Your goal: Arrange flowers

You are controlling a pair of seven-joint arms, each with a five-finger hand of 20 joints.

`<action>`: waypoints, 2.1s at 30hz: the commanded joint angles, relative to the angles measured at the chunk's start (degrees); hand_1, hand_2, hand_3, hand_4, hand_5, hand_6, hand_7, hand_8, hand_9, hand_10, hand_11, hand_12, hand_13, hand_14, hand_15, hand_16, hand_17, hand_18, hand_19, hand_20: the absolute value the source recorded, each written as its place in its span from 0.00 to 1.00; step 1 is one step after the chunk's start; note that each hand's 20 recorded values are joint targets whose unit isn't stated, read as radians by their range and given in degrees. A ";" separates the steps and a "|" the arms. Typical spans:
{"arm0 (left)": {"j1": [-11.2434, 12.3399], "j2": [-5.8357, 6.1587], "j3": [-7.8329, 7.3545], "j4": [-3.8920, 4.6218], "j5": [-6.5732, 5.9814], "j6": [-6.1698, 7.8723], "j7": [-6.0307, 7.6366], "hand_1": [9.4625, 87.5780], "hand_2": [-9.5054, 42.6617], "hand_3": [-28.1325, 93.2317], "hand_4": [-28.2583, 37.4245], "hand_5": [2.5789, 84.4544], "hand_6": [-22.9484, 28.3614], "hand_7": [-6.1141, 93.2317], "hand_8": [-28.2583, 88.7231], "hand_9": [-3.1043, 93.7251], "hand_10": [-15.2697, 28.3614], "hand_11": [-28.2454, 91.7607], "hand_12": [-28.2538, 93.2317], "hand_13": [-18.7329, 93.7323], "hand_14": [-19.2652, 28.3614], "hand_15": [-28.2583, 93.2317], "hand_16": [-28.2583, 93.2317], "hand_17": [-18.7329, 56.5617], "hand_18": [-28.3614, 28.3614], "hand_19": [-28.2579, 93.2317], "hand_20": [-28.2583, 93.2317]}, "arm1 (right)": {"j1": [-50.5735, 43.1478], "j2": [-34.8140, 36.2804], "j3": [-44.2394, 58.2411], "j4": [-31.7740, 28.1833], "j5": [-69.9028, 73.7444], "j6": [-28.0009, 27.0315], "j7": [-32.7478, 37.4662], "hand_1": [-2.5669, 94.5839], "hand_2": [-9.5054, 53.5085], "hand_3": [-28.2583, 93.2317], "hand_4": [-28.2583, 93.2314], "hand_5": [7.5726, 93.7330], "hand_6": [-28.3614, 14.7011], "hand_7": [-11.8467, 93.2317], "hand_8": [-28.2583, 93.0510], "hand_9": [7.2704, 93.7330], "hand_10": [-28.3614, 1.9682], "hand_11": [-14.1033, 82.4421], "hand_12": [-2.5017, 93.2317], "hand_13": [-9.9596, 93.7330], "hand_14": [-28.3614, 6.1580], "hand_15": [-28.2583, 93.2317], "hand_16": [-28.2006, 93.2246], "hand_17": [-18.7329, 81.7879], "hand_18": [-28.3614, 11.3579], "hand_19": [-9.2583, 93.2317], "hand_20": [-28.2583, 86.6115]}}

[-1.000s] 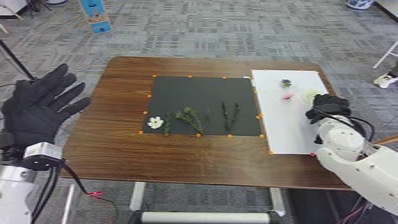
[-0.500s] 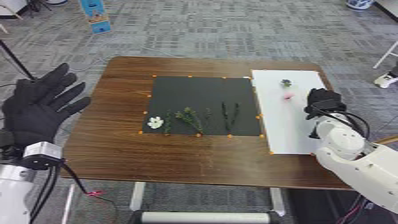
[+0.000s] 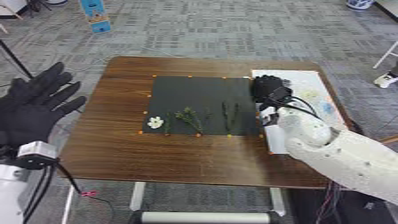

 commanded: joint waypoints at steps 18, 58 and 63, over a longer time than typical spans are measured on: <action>-10.31 4.16 7.62 2.42 0.45 -1.38 1.46 0.15 0.08 0.75 0.00 0.32 0.51 0.20 0.18 0.28 0.61 0.34 0.37 0.34 0.71 0.34 0.27 0.13 0.96 0.58 0.24 | 16.55 -30.24 -24.30 15.89 -1.80 10.37 -0.20 0.61 0.00 0.91 0.00 0.81 0.73 0.48 0.21 0.90 0.74 0.38 0.48 0.82 0.68 0.94 0.53 0.59 0.20 0.99 0.70; -12.17 5.28 8.94 2.90 0.20 -2.42 1.84 0.15 0.09 0.75 0.00 0.32 0.51 0.20 0.18 0.28 0.61 0.34 0.37 0.34 0.71 0.34 0.27 0.13 0.96 0.58 0.24 | 21.99 -35.31 -31.50 19.83 -2.85 16.57 -0.70 0.60 0.00 0.89 0.00 0.82 0.77 0.48 0.19 0.92 0.77 0.31 0.50 0.83 0.70 0.95 0.53 0.61 0.21 1.00 0.73; -12.97 5.67 9.72 2.98 0.35 -2.39 2.41 0.15 0.09 0.75 0.00 0.32 0.51 0.20 0.18 0.28 0.61 0.34 0.37 0.34 0.71 0.34 0.27 0.13 0.96 0.58 0.24 | 23.47 -37.25 -33.20 23.63 -1.05 17.67 -1.38 0.61 0.00 0.89 0.00 0.82 0.78 0.48 0.19 0.92 0.77 0.31 0.50 0.83 0.71 0.95 0.53 0.61 0.21 1.00 0.73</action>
